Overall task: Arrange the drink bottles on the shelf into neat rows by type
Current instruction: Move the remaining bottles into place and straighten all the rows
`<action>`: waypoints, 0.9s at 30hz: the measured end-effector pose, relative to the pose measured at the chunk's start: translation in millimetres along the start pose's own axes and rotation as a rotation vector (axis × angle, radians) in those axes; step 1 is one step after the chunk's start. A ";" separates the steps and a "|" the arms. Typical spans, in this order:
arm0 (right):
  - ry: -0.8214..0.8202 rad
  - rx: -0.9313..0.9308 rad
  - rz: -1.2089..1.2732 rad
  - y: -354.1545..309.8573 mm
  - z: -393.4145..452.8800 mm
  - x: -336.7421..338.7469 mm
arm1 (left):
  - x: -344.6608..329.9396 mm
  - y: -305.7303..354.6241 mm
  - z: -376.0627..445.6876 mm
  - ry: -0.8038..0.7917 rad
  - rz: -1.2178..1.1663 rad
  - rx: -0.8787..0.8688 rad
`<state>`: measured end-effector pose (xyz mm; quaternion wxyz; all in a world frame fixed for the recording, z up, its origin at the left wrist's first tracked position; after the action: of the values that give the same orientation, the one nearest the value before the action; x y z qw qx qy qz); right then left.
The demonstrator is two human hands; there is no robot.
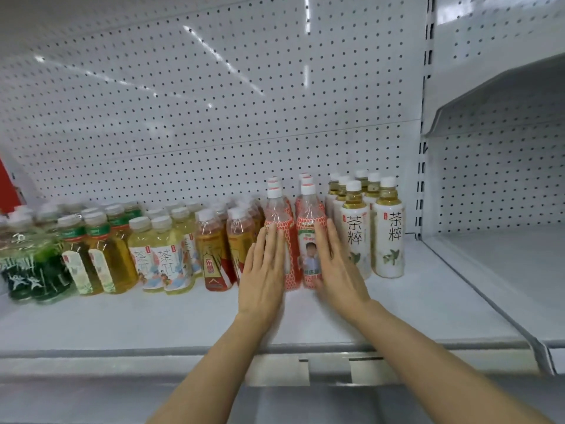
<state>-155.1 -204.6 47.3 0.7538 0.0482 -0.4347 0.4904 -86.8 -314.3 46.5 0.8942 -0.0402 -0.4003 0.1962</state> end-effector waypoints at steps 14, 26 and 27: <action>0.014 -0.214 0.035 29.2 -3.4 -13.5 | -25.2 -5.9 15.7 0.009 -0.069 -0.063; 0.190 0.197 -0.306 -74.1 -4.6 -12.2 | -10.0 -50.0 -17.9 0.069 0.040 -0.058; 0.171 0.229 -0.290 -83.9 -5.1 -20.3 | -11.7 -62.7 -23.0 0.057 0.046 -0.038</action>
<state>-89.2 -259.4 59.6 0.8403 0.1540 -0.2993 0.4251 -57.0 -374.5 37.1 0.8995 -0.0720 -0.3775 0.2077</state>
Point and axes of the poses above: each hand's wrist, its own z-axis towards the middle knuckle, its own x-axis out of the back of the hand, y = z × x, the point moved 10 cm from there along z, towards the middle knuckle, and after that the axes turned 4 degrees about z, right-handed, at the moved point
